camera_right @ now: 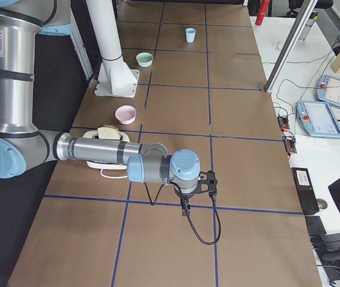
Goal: Stack blue cups with both arms
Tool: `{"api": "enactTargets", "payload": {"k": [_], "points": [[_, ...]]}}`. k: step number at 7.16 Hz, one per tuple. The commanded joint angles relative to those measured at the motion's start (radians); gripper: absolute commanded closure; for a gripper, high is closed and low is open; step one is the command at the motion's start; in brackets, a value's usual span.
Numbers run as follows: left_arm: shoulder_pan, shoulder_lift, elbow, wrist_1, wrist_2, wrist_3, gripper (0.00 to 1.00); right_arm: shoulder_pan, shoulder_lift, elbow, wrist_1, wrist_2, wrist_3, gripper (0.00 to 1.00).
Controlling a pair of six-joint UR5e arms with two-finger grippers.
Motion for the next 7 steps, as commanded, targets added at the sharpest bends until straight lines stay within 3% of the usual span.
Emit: {"api": "enactTargets", "payload": {"k": [1, 7], "points": [[0.0, 0.0, -0.001, 0.0, -0.004, -0.004, 0.0, 0.0, 0.0, 0.002, 0.0, 0.0, 0.0, 0.0], [0.001, -0.004, -0.01, -0.006, -0.027, -0.002, 0.0, 0.0, 0.003, 0.016, 0.0, 0.002, -0.001, 0.0]]}}
